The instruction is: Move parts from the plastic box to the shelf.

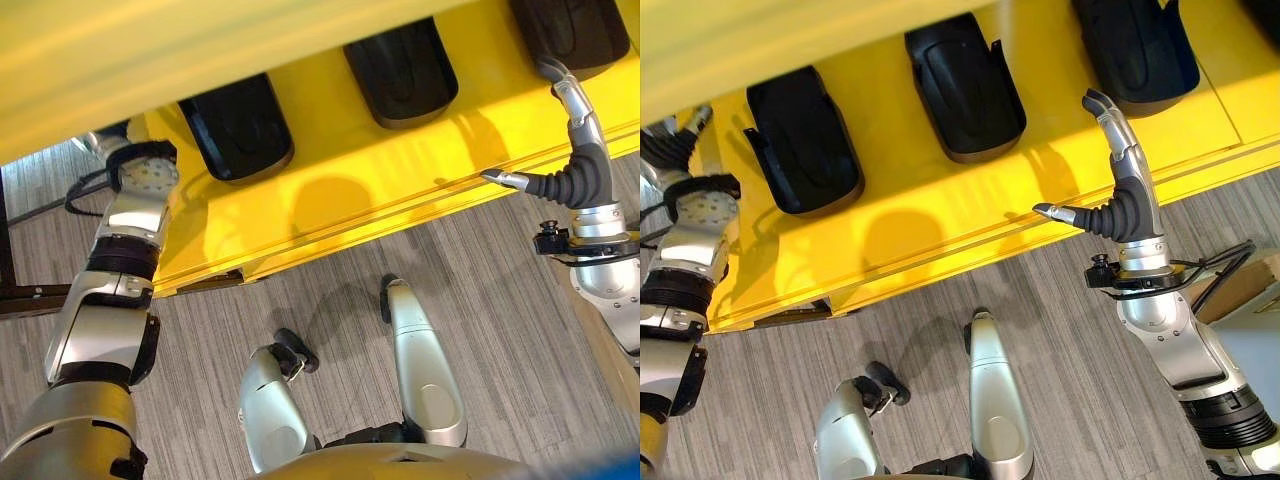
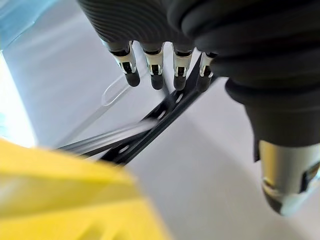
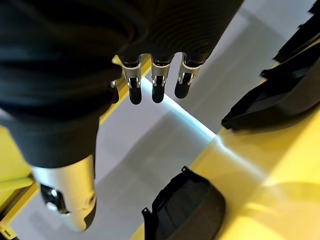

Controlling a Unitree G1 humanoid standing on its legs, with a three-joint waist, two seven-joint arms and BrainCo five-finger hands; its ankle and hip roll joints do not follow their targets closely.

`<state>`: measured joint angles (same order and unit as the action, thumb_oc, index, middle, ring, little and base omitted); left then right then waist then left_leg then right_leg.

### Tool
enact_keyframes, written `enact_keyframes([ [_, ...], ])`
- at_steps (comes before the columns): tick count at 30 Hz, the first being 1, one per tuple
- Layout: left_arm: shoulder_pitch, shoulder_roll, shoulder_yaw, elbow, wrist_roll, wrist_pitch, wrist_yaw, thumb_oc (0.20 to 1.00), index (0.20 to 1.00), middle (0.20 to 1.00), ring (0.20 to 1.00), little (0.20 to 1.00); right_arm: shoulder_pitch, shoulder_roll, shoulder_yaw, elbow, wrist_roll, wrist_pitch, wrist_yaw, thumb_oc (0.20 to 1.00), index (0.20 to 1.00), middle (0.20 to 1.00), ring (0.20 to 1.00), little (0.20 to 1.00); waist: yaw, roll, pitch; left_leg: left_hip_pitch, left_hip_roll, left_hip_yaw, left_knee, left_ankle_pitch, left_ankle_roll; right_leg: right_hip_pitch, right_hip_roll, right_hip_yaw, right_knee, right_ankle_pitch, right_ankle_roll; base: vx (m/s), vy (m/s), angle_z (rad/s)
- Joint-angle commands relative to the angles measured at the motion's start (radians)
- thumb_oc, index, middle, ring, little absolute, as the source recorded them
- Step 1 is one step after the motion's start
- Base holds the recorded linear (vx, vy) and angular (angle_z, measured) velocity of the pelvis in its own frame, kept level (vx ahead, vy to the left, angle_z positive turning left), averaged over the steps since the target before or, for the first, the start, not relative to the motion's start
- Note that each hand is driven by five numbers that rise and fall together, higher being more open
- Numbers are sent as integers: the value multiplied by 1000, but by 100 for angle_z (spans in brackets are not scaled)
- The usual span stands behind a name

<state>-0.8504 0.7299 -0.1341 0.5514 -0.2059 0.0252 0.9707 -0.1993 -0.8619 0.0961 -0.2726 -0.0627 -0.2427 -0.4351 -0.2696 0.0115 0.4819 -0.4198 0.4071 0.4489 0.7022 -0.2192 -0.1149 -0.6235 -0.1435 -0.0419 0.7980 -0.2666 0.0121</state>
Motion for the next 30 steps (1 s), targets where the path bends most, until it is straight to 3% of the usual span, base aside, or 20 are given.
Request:
enact_keyframes([
  [1,-21,101,36,-74,58,-65,101,1000,1000,1000,1000,1000,-35,49,-15,-62,-4,-21,-46,1000,1000,1000,1000,1000,-6,-26,-7,-39,-84,1,-52,20,84,73,-7,-54,14,-54,12,-25,-36,2],
  [4,-17,94,28,-123,67,-63,67,1000,1000,1000,1000,1000,-24,66,-9,-72,-9,-22,-57,1000,1000,1000,1000,1000,-4,-28,-7,-32,-90,-1,-68,22,87,78,-4,-55,2,-48,16,-25,-50,0],
  [7,77,29,8,-328,77,-66,12,1000,1000,1000,1000,1000,16,127,-11,-92,-43,-20,-77,1000,1000,1000,1000,1000,13,-28,-4,3,-114,-11,-130,39,89,101,4,-53,-45,-28,29,-15,-88,2],
  [10,208,-35,35,-473,66,-134,-32,1000,1000,1000,1000,1000,60,169,-16,-101,-15,-37,-75,1000,1000,1000,1000,1000,30,-27,-9,34,-130,-22,-182,59,87,129,6,-55,-90,-10,35,12,-89,1],
  [12,289,-96,39,-552,22,-200,-116,1000,1000,1000,1000,1000,80,206,-12,-99,73,-47,-50,1000,1000,1000,1000,1000,40,-24,-15,61,-142,-29,-228,78,84,154,7,-57,-128,3,40,5,-113,1],
  [14,348,-141,34,-610,-19,-227,-192,1000,1000,1000,1000,1000,98,243,-8,-97,168,-50,-16,1000,1000,1000,1000,1000,49,-24,-20,80,-152,-35,-261,92,82,173,8,-63,-158,14,43,-1,-112,14],
  [18,592,-295,-35,-750,-171,-326,-516,1000,1000,1000,1000,1000,176,352,-7,-84,378,-75,109,1000,1000,1000,1000,1000,84,-23,-39,156,-177,-56,-382,143,66,259,-5,-102,-270,45,53,-4,-132,27],
  [21,710,-309,-77,-771,-351,-338,-783,1000,1000,1000,1000,1000,223,353,-18,-73,483,-78,178,1000,1000,1000,1000,1000,99,-16,-61,208,-184,-65,-454,179,55,315,-7,-124,-341,71,50,3,-79,32],
  [22,715,-309,-77,-771,-355,-339,-796,1000,1000,1000,1000,1000,225,353,-18,-72,489,-79,182,1000,1000,1000,1000,1000,99,-15,-61,211,-184,-65,-457,181,55,318,-6,-125,-345,73,50,25,-58,18],
  [23,765,-306,-107,-777,-391,-392,-927,1000,1000,1000,1000,1000,247,345,-19,-61,525,-82,221,1000,1000,1000,1000,1000,107,-12,-81,244,-187,-70,-500,200,46,357,-6,-139,-393,85,46,22,-36,15],
  [24,773,-305,-110,-778,-407,-385,-949,1000,1000,1000,1000,1000,250,344,-19,-58,532,-79,229,1000,1000,1000,1000,1000,108,-11,-84,249,-187,-70,-505,203,44,363,-6,-142,-400,88,45,72,-38,11],
  [25,832,-308,-132,-748,-523,-351,-1084,1000,1000,1000,1000,1000,266,334,-8,-12,630,-51,283,1000,1000,1000,1000,1000,116,-7,-114,299,-195,-73,-565,230,35,420,-8,-151,-475,115,45,90,-19,10],
  [27,866,-309,-152,-719,-515,-378,-1156,1000,1000,1000,1000,1000,284,340,6,24,653,-51,304,1000,1000,1000,1000,1000,124,-7,-148,343,-196,-86,-623,257,25,469,-9,-158,-543,146,52,109,-31,12],
  [30,935,-314,-161,-698,-603,-318,-1353,1000,1000,1000,1000,1000,315,342,9,65,676,-50,332,1000,1000,1000,1000,1000,135,-13,-204,396,-182,-95,-692,294,5,526,-18,-165,-631,196,68,75,-18,8],
])
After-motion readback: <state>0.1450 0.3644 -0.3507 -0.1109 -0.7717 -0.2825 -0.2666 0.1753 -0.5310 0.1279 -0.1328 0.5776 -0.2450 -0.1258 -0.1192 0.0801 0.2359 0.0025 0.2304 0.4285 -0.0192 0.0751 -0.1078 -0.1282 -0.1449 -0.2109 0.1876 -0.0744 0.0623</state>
